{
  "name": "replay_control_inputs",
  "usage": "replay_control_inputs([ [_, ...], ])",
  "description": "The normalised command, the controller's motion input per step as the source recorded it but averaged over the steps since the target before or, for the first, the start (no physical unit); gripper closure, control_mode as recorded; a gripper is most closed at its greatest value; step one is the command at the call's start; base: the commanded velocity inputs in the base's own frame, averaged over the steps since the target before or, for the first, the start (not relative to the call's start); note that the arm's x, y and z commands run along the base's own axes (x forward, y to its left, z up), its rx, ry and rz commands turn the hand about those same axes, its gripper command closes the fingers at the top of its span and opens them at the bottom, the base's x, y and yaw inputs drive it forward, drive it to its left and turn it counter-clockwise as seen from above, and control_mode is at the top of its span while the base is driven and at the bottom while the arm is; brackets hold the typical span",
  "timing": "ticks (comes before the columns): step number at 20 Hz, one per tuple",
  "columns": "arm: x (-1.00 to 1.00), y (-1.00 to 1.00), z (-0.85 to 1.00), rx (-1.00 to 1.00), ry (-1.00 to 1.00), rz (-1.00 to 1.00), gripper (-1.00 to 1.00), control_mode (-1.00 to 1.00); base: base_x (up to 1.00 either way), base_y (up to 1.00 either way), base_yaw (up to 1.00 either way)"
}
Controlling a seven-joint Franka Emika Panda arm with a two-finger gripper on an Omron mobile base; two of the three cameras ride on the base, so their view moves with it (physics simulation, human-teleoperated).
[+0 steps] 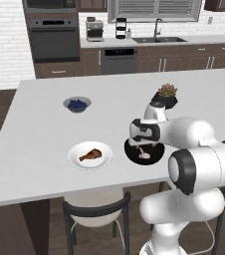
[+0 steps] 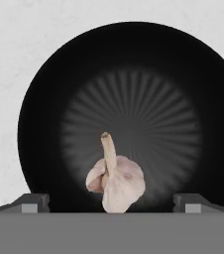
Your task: Pick the chicken drumstick and garlic from their plates and place them in the bowl. Then put the bowl in the fridge.
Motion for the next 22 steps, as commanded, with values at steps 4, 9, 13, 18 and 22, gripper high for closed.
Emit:
replay_control_inputs([
  [4,0.00,0.16,-0.31,0.00,0.00,0.02,-1.00,-1.00,0.00,0.00,0.00],
  [9,-0.20,0.40,0.33,0.00,-0.02,0.10,-1.00,-1.00,0.00,0.00,0.00],
  [13,-0.56,0.76,0.73,0.00,-0.14,0.11,-1.00,-1.00,0.00,0.00,0.00],
  [18,-0.36,0.99,0.42,0.00,-0.08,0.03,-1.00,-1.00,0.00,0.00,0.00],
  [22,-0.19,1.00,0.05,0.02,-0.02,-0.03,-1.00,-1.00,0.00,0.00,0.00],
])
